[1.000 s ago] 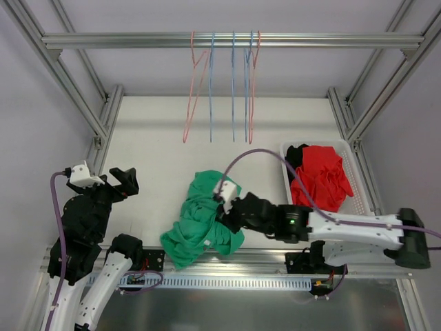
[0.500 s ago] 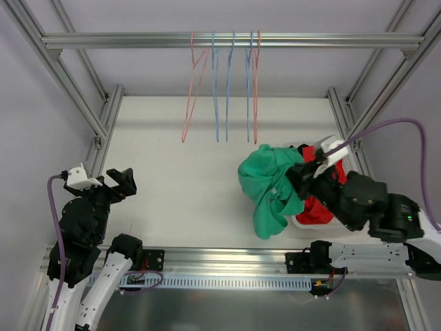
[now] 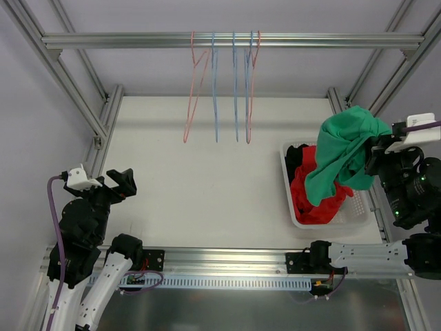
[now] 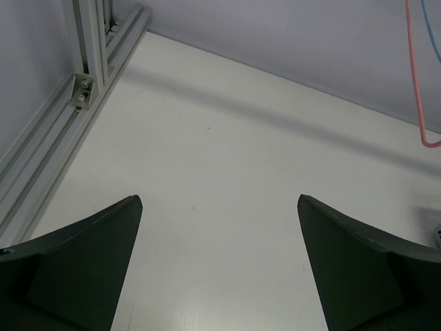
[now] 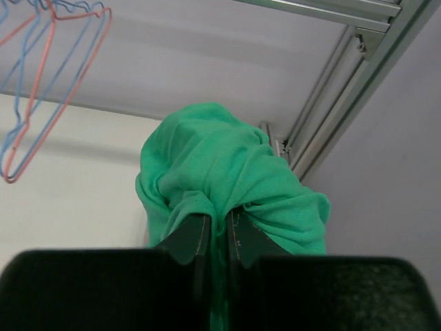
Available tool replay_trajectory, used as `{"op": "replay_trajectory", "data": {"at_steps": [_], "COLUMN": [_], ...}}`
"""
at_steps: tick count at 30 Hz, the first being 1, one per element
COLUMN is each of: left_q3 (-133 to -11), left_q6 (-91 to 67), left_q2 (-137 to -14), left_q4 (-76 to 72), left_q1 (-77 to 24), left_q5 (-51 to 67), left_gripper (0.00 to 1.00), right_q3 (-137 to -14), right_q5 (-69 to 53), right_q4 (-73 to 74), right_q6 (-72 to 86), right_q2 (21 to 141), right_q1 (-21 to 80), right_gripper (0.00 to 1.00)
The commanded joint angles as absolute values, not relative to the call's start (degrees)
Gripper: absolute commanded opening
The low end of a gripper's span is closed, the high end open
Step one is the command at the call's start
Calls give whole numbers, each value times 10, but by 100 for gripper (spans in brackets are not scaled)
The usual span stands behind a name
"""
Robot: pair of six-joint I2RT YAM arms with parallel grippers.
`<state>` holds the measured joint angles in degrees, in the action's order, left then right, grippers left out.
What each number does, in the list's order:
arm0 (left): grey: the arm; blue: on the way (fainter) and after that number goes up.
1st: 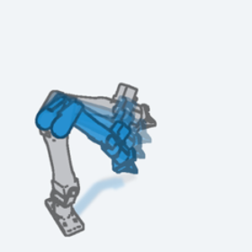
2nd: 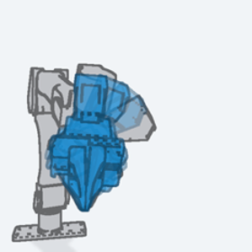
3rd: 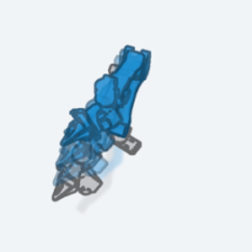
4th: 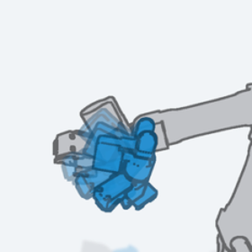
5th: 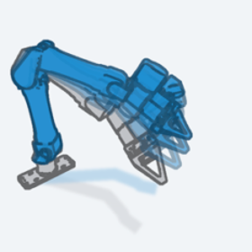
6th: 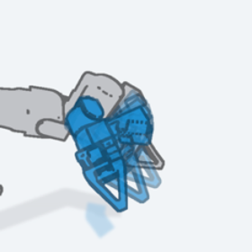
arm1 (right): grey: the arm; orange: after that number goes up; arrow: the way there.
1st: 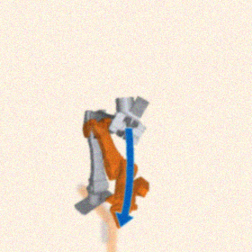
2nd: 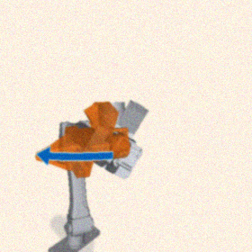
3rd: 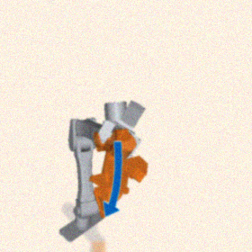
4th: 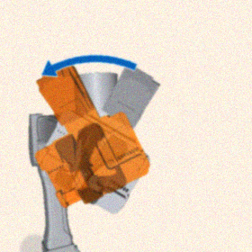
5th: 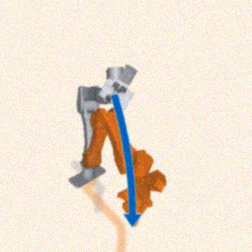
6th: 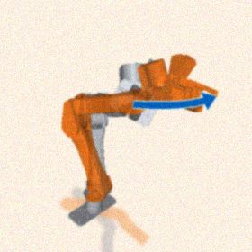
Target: Remove the tank top from the hanger
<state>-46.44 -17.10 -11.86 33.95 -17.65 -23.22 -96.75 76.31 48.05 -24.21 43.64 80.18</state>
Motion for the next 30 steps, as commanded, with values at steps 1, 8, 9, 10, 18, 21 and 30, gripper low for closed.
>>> {"op": "replay_trajectory", "data": {"at_steps": [1,8,9,10,18,21,30], "left_q3": [-462,-464,-464,-463,-463,-463,-461], "left_q6": [-176,-176,-176,-176,-171,-169,-172], "left_q2": [-120,-127,-127,-127,-143,-148,-145], "left_q4": [334,334,335,333,332,331,329], "left_q1": [-179,-179,-179,-178,-179,-179,-179], "left_q5": [-223,-208,-206,-205,-194,-189,-183], "left_gripper": [99,99,99,99,99,99,99], "right_q3": [-963,-848,-827,-784,-696,-704,-592], "right_q5": [833,782,743,726,319,283,116], "right_q4": [481,480,479,479,473,471,404], "right_q6": [-293,-215,-200,-180,-126,-120,-73], "right_q2": [446,408,396,383,426,437,532], "right_q1": [803,767,738,717,235,165,30], "right_gripper": [0,0,0,0,0,0,0]}}
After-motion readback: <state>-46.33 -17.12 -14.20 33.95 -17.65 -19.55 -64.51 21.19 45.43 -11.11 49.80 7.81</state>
